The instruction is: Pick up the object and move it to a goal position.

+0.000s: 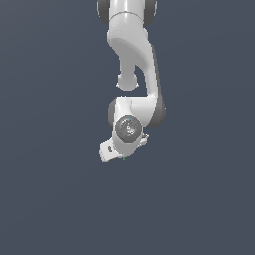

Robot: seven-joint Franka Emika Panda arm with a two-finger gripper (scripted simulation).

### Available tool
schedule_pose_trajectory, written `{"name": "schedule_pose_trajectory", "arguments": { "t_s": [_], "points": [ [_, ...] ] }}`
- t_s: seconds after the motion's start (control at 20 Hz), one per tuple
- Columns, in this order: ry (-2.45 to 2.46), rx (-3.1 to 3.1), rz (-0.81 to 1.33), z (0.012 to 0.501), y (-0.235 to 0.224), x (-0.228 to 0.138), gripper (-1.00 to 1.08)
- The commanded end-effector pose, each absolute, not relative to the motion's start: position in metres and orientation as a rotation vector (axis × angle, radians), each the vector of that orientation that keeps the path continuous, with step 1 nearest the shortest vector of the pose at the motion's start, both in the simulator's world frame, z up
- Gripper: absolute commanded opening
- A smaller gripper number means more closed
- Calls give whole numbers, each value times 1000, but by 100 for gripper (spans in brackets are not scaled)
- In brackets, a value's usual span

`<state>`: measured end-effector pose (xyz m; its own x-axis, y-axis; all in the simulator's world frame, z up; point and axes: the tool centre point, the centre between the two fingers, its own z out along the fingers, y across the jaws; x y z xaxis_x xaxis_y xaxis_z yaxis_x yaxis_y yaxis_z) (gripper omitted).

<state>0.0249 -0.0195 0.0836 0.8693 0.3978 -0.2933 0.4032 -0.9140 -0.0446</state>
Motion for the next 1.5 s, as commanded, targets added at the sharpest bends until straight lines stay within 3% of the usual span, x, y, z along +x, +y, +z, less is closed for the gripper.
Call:
{"name": "schedule_pose_trajectory", "arguments": {
  "t_s": [0.0, 0.35, 0.4, 1.05, 1.45],
  "points": [
    [649, 3019, -470, 76, -20, 22, 28],
    [651, 3019, -472, 60, -22, 17, 28],
    [651, 3019, -472, 60, -22, 17, -100],
    [648, 3019, -461, 60, -24, 19, -100],
    [596, 3020, -329, 74, -50, 37, -100]
  ]
}}
